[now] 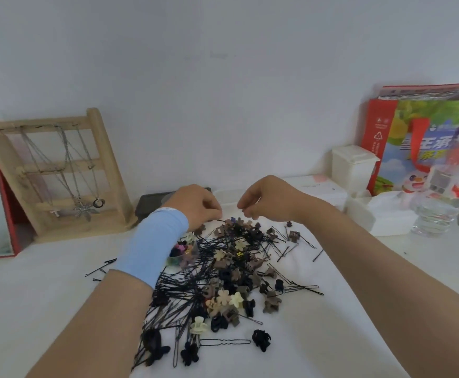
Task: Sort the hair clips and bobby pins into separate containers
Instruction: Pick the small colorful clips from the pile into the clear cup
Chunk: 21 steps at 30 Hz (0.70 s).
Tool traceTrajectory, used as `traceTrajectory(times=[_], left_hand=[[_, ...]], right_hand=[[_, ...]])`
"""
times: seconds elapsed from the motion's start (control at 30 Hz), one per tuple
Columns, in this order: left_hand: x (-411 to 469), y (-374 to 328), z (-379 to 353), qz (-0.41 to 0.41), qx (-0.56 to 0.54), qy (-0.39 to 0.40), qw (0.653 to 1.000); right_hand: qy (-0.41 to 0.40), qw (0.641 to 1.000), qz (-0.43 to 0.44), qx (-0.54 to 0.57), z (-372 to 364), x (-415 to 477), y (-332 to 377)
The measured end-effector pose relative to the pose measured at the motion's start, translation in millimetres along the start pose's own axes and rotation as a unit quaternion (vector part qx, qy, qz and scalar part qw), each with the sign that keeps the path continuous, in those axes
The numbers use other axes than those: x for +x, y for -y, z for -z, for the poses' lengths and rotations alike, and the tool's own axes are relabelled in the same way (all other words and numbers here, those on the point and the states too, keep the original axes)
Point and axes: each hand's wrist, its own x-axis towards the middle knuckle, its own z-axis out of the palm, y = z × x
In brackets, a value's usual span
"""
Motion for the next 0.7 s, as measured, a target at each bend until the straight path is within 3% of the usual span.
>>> traceTrajectory(times=[0.2, 0.4, 0.7], left_hand=[[-17, 69, 32, 0.065, -0.007, -0.055, 0.996], [-23, 97, 17, 0.076, -0.047, 0.017, 0.996], [-4, 49, 13, -0.006, -0.067, 0.014, 0.998]], right_hand=[[0.047, 0.996, 0.075, -0.007, -59, 39, 51], [0.102, 0.989, 0.095, -0.043, -92, 56, 69], [-0.010, 0.996, 0.015, -0.088, -13, 43, 6]])
